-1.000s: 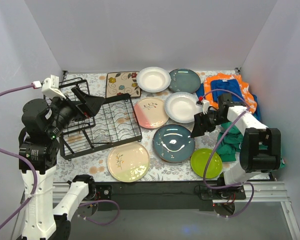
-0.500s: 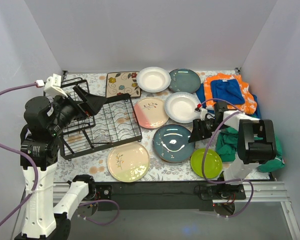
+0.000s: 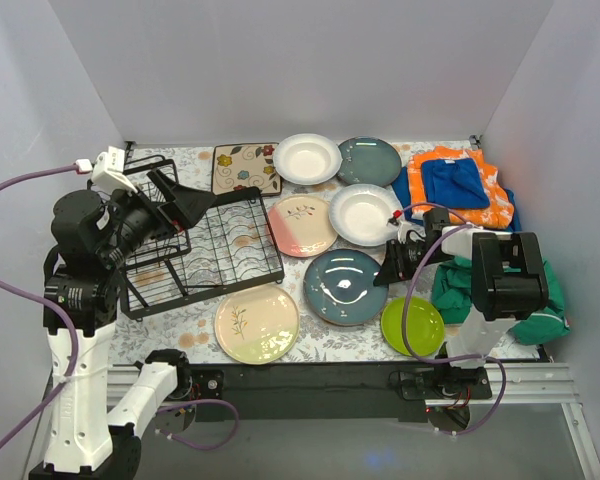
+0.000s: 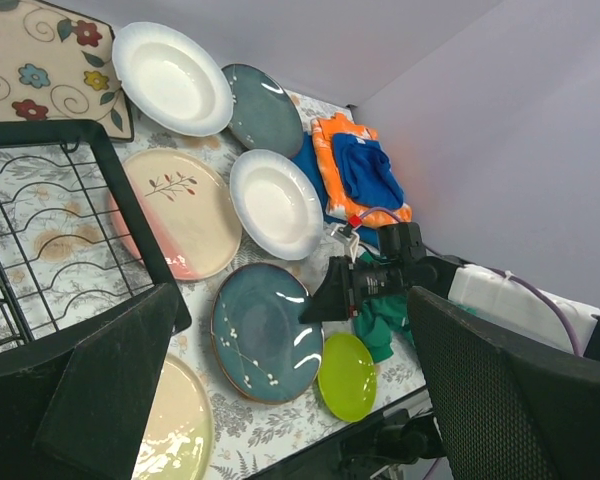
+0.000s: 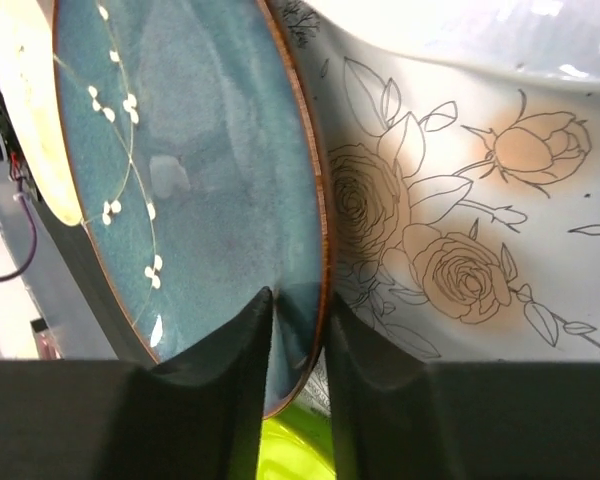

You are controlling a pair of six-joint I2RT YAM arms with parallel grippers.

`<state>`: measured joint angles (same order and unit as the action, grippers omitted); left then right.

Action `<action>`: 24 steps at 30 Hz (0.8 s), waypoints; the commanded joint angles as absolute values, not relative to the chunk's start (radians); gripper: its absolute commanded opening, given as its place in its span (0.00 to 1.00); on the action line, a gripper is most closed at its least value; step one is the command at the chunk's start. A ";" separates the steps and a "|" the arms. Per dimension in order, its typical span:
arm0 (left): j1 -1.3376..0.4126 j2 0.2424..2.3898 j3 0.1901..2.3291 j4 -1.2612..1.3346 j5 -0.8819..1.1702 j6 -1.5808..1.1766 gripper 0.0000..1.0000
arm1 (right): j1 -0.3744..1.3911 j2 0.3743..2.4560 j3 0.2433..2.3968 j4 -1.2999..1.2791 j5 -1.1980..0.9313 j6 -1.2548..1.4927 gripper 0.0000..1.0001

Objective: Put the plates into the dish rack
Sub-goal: Grab a plate with the right arm

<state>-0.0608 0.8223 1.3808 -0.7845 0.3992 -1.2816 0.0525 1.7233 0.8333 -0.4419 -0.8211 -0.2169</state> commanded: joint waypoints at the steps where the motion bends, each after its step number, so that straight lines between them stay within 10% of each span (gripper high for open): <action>1: -0.055 0.834 1.377 -0.782 0.442 -1.292 0.97 | 0.058 1.740 0.836 -0.414 -0.847 -0.196 0.28; 8: -0.057 0.844 1.376 -0.776 0.492 -1.292 0.96 | 0.055 1.678 0.842 -0.449 -0.879 -0.221 0.01; 24: -0.057 0.865 1.306 -0.704 0.687 -1.289 0.91 | 0.028 1.540 1.037 -0.705 -1.008 -0.331 0.01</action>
<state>-0.0608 0.8616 1.3285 -0.7261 0.5949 -1.2888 0.0334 1.6005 0.9482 -0.6125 -0.8391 -0.3367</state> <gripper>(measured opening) 0.916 0.046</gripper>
